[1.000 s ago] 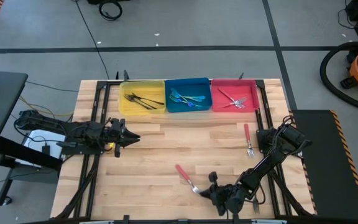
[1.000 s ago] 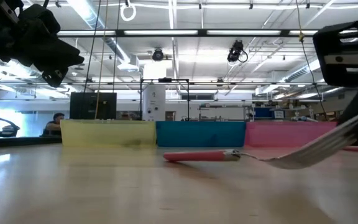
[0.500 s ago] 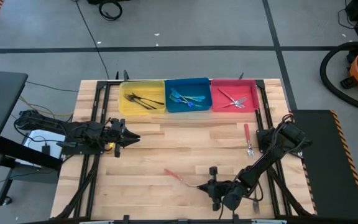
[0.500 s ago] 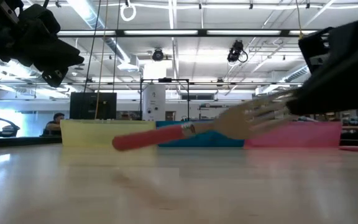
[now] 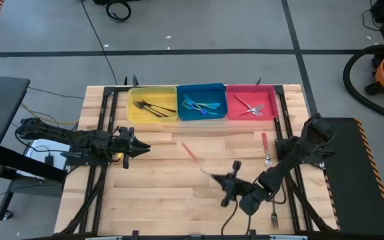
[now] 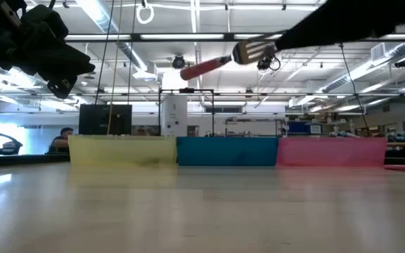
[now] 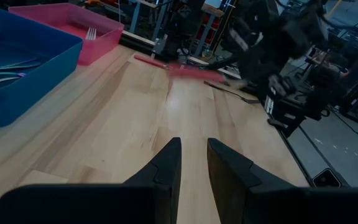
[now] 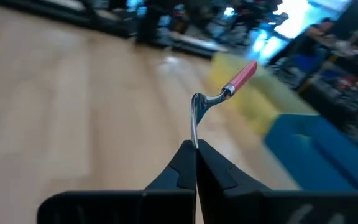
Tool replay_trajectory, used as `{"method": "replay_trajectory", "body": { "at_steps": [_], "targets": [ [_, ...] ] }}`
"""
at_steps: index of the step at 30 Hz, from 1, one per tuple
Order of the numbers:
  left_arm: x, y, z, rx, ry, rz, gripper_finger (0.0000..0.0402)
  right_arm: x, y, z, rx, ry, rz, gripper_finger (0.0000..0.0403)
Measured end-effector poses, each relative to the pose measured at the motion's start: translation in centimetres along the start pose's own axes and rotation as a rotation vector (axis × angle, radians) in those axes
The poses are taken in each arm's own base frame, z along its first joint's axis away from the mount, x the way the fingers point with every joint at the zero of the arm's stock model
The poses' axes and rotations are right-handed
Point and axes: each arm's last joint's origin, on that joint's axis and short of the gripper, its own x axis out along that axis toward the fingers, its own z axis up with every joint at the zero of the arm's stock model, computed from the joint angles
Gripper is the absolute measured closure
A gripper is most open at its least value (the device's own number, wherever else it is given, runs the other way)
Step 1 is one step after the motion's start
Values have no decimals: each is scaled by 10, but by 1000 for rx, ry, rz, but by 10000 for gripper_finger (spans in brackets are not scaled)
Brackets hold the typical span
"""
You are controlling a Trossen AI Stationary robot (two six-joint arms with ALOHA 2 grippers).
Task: Sort silverware by color (type)
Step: Put the bottom pink fork into the red bin
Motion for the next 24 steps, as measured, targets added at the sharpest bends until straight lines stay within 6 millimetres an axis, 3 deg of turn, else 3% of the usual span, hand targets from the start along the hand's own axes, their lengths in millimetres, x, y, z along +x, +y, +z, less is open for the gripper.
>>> {"method": "replay_trajectory", "body": {
  "at_steps": [13,18,24],
  "targets": [
    [0,0,0,62,-3,-2,324,-2,-96,45,48,28,-290,400],
    [0,-4,9,86,-93,-34,324,-7,-136,47,56,83,-358,400],
    [-5,-11,29,110,-297,-97,324,-14,-176,37,154,194,-401,400]
  ]
}}
